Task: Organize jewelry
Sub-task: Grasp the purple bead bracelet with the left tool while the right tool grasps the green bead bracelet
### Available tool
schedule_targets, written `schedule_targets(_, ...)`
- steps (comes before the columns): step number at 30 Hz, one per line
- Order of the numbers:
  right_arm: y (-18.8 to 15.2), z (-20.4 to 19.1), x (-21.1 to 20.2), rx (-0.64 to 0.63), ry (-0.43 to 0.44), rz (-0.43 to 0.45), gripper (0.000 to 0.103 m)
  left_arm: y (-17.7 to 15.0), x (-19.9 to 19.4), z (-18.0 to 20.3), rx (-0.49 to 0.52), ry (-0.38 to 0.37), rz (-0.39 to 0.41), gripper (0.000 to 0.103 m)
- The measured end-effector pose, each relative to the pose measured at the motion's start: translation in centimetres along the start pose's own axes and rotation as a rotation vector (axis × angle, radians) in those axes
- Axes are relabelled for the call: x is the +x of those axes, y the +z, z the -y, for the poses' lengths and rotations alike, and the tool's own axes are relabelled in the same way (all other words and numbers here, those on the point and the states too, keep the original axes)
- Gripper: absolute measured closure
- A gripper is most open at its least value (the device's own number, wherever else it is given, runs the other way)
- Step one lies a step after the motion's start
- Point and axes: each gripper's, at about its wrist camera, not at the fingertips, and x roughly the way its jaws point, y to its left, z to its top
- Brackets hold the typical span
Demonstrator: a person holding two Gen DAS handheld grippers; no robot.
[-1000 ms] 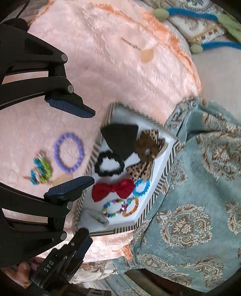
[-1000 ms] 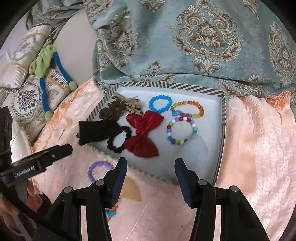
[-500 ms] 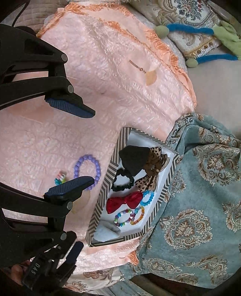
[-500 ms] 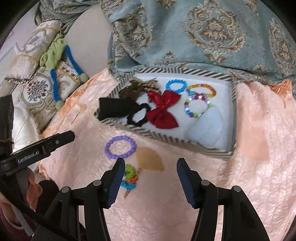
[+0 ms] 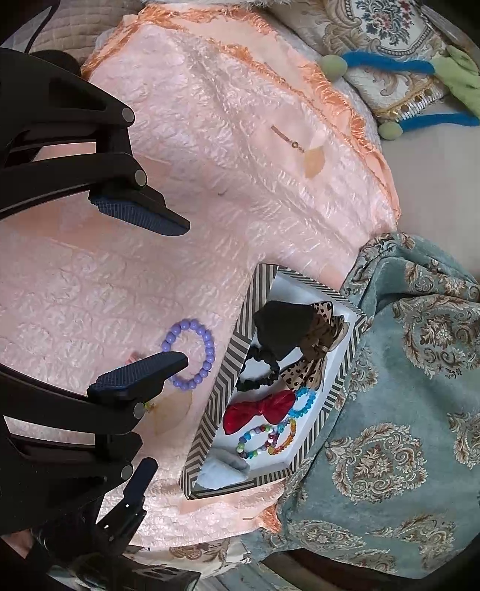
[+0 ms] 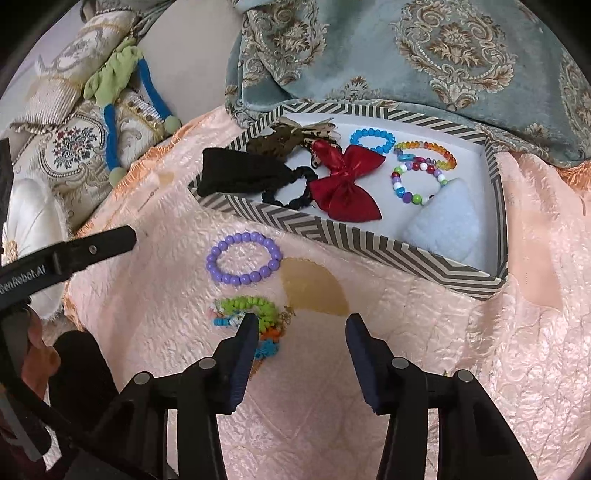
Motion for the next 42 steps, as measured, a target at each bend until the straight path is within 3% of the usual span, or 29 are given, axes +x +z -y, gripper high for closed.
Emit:
schedule_targets(14, 0.0, -0.9, 2.9, -0.034, 0.001, -0.057, 0.057, -0.2, 1.4, 0.0, -0.006, -0.007, -0.037, 0.037)
schedule_targets(20, -1.3, -2.7, 3.0, -0.143, 0.022, -0.101, 0.057, -0.1, 1.7, -0.4, -0.014, -0.001, -0.038, 0.037)
schedule_targets(28, -0.4, -1.2, 1.8, -0.076, 0.016, -0.063, 0.057, 0.1, 2.1, -0.2, -0.019, -0.011, -0.049, 0.037)
schedule_targets(34, 1.2, -2.3, 3.0, -0.086, 0.013, -0.062, 0.057, 0.0, 2.2, 0.1, -0.013, -0.011, -0.053, 0.037)
schedule_targets(42, 0.5, -2.9, 4.7, -0.170, -0.034, -0.129, 0.073, 0.3, 2.2, -0.1, -0.018, -0.008, -0.047, 0.037)
